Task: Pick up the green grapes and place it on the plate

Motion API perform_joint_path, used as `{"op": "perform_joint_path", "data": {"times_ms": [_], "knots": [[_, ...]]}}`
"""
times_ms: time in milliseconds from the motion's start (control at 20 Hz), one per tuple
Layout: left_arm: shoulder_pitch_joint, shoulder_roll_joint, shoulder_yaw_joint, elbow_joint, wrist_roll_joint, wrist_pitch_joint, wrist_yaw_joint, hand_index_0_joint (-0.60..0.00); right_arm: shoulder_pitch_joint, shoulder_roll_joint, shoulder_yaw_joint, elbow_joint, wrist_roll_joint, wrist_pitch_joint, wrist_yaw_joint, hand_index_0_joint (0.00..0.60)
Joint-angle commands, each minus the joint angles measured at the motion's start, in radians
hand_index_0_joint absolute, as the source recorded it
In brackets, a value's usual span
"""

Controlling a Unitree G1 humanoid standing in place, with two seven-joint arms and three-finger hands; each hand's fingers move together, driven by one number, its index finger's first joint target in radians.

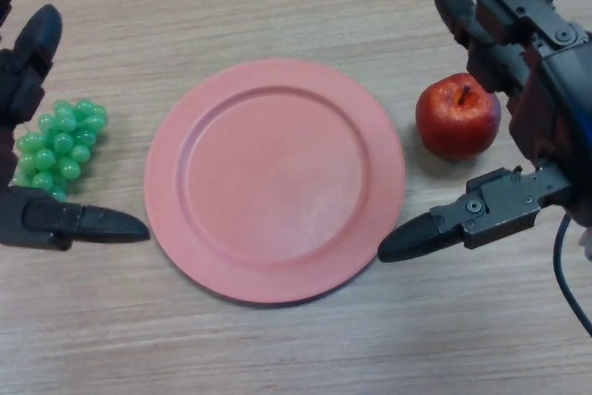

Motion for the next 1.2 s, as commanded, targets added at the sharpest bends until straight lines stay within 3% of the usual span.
{"op": "perform_joint_path", "data": {"times_ms": [50, 300, 450, 600, 700, 1000, 1200], "knots": [[-0.039, 0.060, 0.059, 0.018, 0.067, -0.194, 0.010, 0.000, -0.044, -0.014, -0.045, -0.044, 0.013, -0.142, -0.003, 0.000], [-0.133, 0.157, 0.042, 0.367, 0.361, -0.437, 0.036, 0.000, -0.034, -0.018, -0.072, -0.036, 0.050, -0.156, -0.008, 0.000], [-0.199, 0.203, 0.023, 0.573, 0.429, -0.518, 0.070, 0.000, -0.045, -0.035, -0.103, -0.038, 0.087, -0.137, -0.016, 0.000], [-0.262, 0.266, -0.010, 0.758, 0.566, -0.613, 0.154, 0.000, -0.030, -0.046, -0.111, -0.031, 0.104, -0.156, -0.031, 0.000], [-0.288, 0.283, -0.041, 0.828, 0.663, -0.642, 0.209, 0.000, -0.016, -0.049, -0.121, -0.028, 0.113, -0.170, -0.032, 0.000], [-0.334, 0.268, -0.131, 1.036, 0.854, -0.650, 0.272, 0.000, -0.003, -0.064, -0.143, -0.029, 0.127, -0.196, -0.041, 0.000], [-0.319, 0.256, -0.163, 1.081, 0.938, -0.654, 0.258, 0.000, 0.003, -0.065, -0.143, -0.038, 0.125, -0.198, -0.053, 0.000]]}}
